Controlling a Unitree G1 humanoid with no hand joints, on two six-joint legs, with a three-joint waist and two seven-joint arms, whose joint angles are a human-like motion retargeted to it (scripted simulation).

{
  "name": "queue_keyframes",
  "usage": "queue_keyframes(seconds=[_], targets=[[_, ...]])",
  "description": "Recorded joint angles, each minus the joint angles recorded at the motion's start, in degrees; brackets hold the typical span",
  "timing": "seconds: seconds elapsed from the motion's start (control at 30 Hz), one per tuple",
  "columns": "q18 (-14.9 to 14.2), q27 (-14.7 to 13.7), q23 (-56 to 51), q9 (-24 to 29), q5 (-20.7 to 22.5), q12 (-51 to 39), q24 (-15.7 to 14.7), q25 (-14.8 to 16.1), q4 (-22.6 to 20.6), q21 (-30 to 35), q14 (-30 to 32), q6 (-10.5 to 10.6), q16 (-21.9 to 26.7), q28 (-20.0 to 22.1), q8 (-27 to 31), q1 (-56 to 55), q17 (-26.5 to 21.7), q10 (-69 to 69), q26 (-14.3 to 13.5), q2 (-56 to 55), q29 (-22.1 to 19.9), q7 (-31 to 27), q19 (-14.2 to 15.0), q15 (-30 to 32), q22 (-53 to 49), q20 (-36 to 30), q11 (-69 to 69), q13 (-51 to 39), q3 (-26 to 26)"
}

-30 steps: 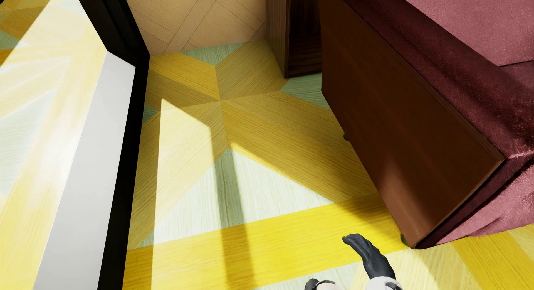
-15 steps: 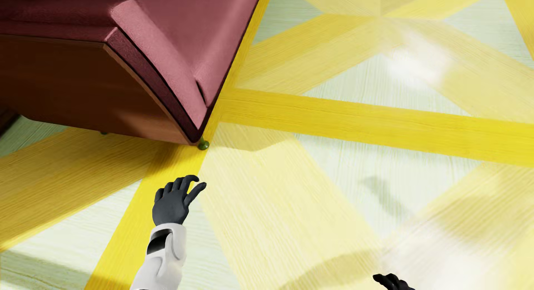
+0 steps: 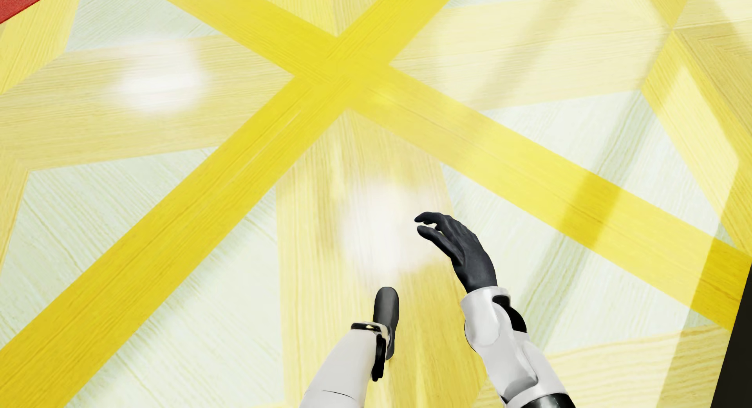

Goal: Approach the bed

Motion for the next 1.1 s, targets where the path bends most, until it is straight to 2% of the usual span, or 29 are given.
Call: queue_keyframes(seconds=[0.03, 0.07, 0.1, 0.13, 0.17, 0.2, 0.23, 0.3, 0.4, 0.43, 0.47, 0.5, 0.53, 0.57, 0.6, 0.63, 0.67, 0.7, 0.73, 0.8, 0.83, 0.87, 0.9, 0.93, 0.97, 1.0, 1.03, 1.07, 1.1], targets=[[4.49, 2.29, 1.59, 0.45, -0.86, -1.53, 1.09, 1.39, -0.78, -0.41, 3.06, -1.30, -0.26, -0.55, 2.15, 0.71, -0.04, 4.35, 1.54, 0.73, -1.68, -0.42, 5.36, 6.04, 2.73, -0.14, 5.73, 1.16, 0.60], [6.23, 5.37, 4.67, 0.99, -1.28, -3.81, 1.52, 2.13, -1.01, -0.37, 3.32, -2.62, -0.72, -1.69, 3.67, 1.94, -0.81, 9.73, 3.63, -1.15, -2.78, -0.02, 15.48, 14.14, 5.92, 1.08, 15.91, 2.45, 1.13], [7.31, 9.13, 9.52, 1.54, -2.16, -6.72, 1.74, 2.16, -1.09, 0.44, 1.13, -3.76, -1.28, -2.27, 2.42, 3.87, -2.25, 14.05, 6.11, -6.24, -2.55, 1.06, 21.04, 22.15, 8.46, 3.30, 29.39, 3.32, 1.74], [7.53, 13.04, 16.09, 1.96, -5.59, -9.83, 1.97, 1.41, -1.61, 2.22, -2.32, -4.81, -1.81, -1.40, -0.19, 6.92, -4.23, 16.33, 8.31, -13.95, -0.29, 2.36, 21.28, 24.78, 9.18, 6.04, 42.56, 3.57, 2.17], [7.41, 16.39, 23.68, 2.19, -9.43, -12.67, 1.94, -0.45, -3.08, 4.91, -5.80, -5.91, -2.34, 1.48, -0.34, 11.12, -6.57, 16.40, 9.36, -22.50, 3.93, 3.48, 20.82, 20.81, 7.49, 8.90, 52.50, 3.50, 2.05], [7.58, 18.79, 31.07, 2.23, -13.32, -14.96, 0.89, -3.32, -5.17, 8.01, -8.44, -6.89, -2.86, 6.28, -0.85, 16.13, -8.83, 14.62, 8.45, -30.96, 8.86, 3.93, 18.50, 16.03, 3.97, 11.64, 57.82, 3.89, 1.67], [7.79, 20.23, 37.02, 2.11, -17.01, -16.86, -1.69, -6.11, -7.66, 10.46, -10.13, -7.59, -3.28, 11.55, -2.09, 21.60, -10.69, 11.62, 5.39, -38.50, 12.98, 3.32, 14.79, 11.64, 0.06, 13.96, 58.30, 5.43, 1.13], [8.15, 20.61, 42.21, 1.58, -21.86, -20.38, -9.07, -7.05, -12.16, 9.67, -11.16, -8.04, -2.95, 16.72, -4.41, 32.80, -13.18, 4.85, -1.58, -49.65, 17.07, -0.42, 12.75, 5.80, -7.65, 14.53, 47.68, 11.34, -0.22], [8.45, 15.82, 37.34, 0.23, -26.09, -25.24, -14.61, -0.57, -14.21, -0.38, -8.84, -7.43, 1.36, 17.33, -7.35, 49.25, -13.93, -4.50, -5.75, -54.59, 13.56, -9.38, 12.58, 4.59, -18.94, 8.24, 11.17, 24.18, -2.82], [8.88, 15.18, 35.12, -0.28, -25.80, -26.02, -15.52, 0.98, -13.35, -3.78, -6.98, -6.86, 2.71, 17.73, -5.57, 54.38, -13.14, -6.26, -6.22, -53.56, 11.20, -12.00, 13.97, 4.67, -21.98, 6.22, -0.80, 28.07, -3.95], [9.68, 15.57, 33.51, -0.74, -25.27, -25.90, -16.50, 1.78, -11.68, -6.65, -5.07, -6.03, 3.88, 18.24, -3.27, 58.76, -11.87, -6.34, -6.22, -52.67, 9.19, -13.53, 18.19, 5.27, -24.24, 4.72, -6.02, 31.16, -5.17], [10.03, 16.59, 32.87, -1.11, -24.18, -24.80, -17.56, 1.98, -9.43, -8.78, -2.15, -4.88, 5.05, 18.62, -2.00, 61.82, -10.20, -3.82, -5.54, -52.58, 7.83, -14.15, 20.20, 8.20, -25.71, 3.82, -2.80, 33.00, -6.30], [7.49, 17.90, 33.53, -1.25, -22.56, -22.84, -18.46, 1.67, -7.04, -10.14, 2.75, -3.40, 5.96, 18.68, -1.80, 62.54, -8.54, 2.83, -4.20, -53.22, 6.88, -13.68, 21.26, 13.53, -26.29, 3.38, 5.78, 33.40, -7.15], [0.85, 19.61, 35.63, -1.13, -21.73, -20.37, -18.73, 0.45, -3.98, -10.40, 9.52, -1.71, 6.23, 18.47, -3.26, 60.17, -7.12, 13.41, -2.29, -53.46, 6.33, -11.00, 21.20, 13.97, -25.79, 3.18, 14.25, 32.15, -7.63], [-6.05, 21.99, 38.65, -0.85, -21.63, -17.85, -17.80, -2.19, 0.22, -9.14, 14.34, 0.02, 5.53, 17.96, -5.11, 54.70, -6.11, 25.62, 0.11, -52.48, 6.76, -6.11, 20.50, 9.93, -23.84, 2.82, 20.06, 29.33, -7.70], [-6.36, 24.31, 41.33, -0.56, -21.51, -15.80, -15.35, -6.04, 3.07, -6.36, 13.14, 1.63, 4.32, 16.85, -7.37, 47.21, -5.29, 36.42, 2.93, -49.71, 8.53, -2.10, 19.23, 5.78, -20.21, 1.77, 22.59, 25.38, -7.28], [-5.74, 25.03, 42.14, -0.42, -21.69, -14.54, -11.90, -9.71, 3.45, -3.36, 9.61, 2.94, 3.18, 14.74, -10.08, 38.78, -4.52, 43.25, 5.77, -45.49, 10.31, 0.70, 18.88, 2.74, -14.90, -0.25, 22.44, 21.08, -6.69], [-4.81, 23.43, 40.31, -0.52, -22.16, -13.91, -8.65, -11.32, 3.47, -2.06, 6.74, 3.86, 2.34, 11.44, -13.30, 30.86, -3.92, 45.11, 7.90, -39.96, 10.02, 3.58, 19.00, 0.70, -8.25, -3.02, 20.19, 17.28, -6.14], [-4.05, 20.06, 36.61, -0.78, -22.28, -13.41, -6.39, -10.00, 4.29, -3.17, 3.85, 4.45, 2.04, 6.87, -17.02, 24.00, -3.40, 42.80, 8.84, -33.68, 7.41, 6.35, 19.19, -0.45, -1.23, -5.77, 16.81, 14.24, -5.57], [-2.40, 12.48, 28.52, -1.58, -20.16, -11.94, -4.56, -2.48, 5.77, -8.08, -0.21, 5.05, 3.39, -4.10, -23.87, 13.31, -2.70, 29.93, 7.22, -21.04, 0.26, 8.85, 19.84, -1.21, 10.86, -9.09, 8.97, 9.16, -4.25], [-1.20, 10.67, 24.49, -2.01, -18.24, -10.75, -4.14, 1.39, 6.59, -9.83, -0.94, 5.13, 4.91, -8.41, -26.10, 9.24, -2.59, 20.68, 5.60, -15.32, -2.93, 8.71, 20.35, -1.17, 14.32, -9.28, 4.90, 6.04, -3.50], [0.28, 10.06, 20.10, -2.41, -16.18, -9.08, -4.29, 5.02, 6.79, -10.92, -0.72, 4.99, 6.24, -9.99, -27.42, 6.02, -2.56, 10.29, 4.79, -10.03, -6.03, 7.42, 20.87, -0.70, 15.86, -7.90, 0.76, 2.77, -2.70], [1.48, 9.55, 15.14, -2.76, -14.19, -7.08, -5.74, 8.50, 6.98, -11.38, -0.62, 4.62, 6.74, -8.01, -27.71, 3.80, -2.45, 0.77, 5.88, -5.20, -8.69, 6.04, 21.23, 0.38, 16.57, -4.28, -2.62, 0.23, -1.92], [2.33, 8.39, 9.97, -3.04, -12.82, -4.99, -8.66, 11.26, 7.40, -11.47, -0.59, 4.04, 6.15, -2.84, -27.01, 2.69, -2.24, -5.05, 9.04, -0.88, -10.00, 5.82, 21.29, 2.44, 17.44, 1.50, -4.38, -0.94, -1.15], [2.91, 7.01, 5.28, -3.29, -12.57, -3.13, -12.05, 12.48, 7.84, -11.14, -1.28, 3.24, 4.39, 4.12, -25.33, 2.92, -2.10, -5.86, 13.97, 2.30, -9.51, 6.54, 21.30, 6.10, 18.49, 8.28, -3.41, -0.46, -0.37], [5.58, 6.40, 1.64, -3.52, -13.84, -1.64, -14.71, 11.25, 8.17, -10.36, 0.04, 2.15, 1.65, 10.73, -22.70, 4.19, -2.49, -2.52, 19.16, 3.71, -7.70, 8.43, 21.06, 12.30, 18.95, 14.40, 1.24, 1.31, 0.27], [9.20, 6.99, -0.75, -3.53, -16.36, -0.73, -16.45, 7.33, 7.27, -9.20, 4.23, 0.61, -1.58, 14.33, -19.40, 5.67, -3.62, 2.23, 22.15, 2.55, -5.45, 9.54, 20.06, 20.27, 18.50, 18.76, 10.17, 3.66, 0.60], [10.60, 8.41, -1.70, -3.19, -19.39, -0.94, -17.23, 1.81, 5.37, -7.78, 4.67, -1.25, -4.37, 13.76, -16.32, 7.39, -5.09, 6.84, 21.79, -1.76, -3.41, 10.05, 18.06, 27.63, 17.67, 20.78, 23.04, 6.01, 0.45], [11.26, 10.20, -0.72, -2.56, -21.16, -2.75, -16.08, -3.12, 2.80, -6.17, 1.65, -3.16, -5.93, 11.15, -12.34, 9.48, -6.20, 10.24, 19.87, -9.29, -1.49, 11.07, 15.95, 29.87, 17.06, 20.12, 36.79, 8.04, -0.17]])
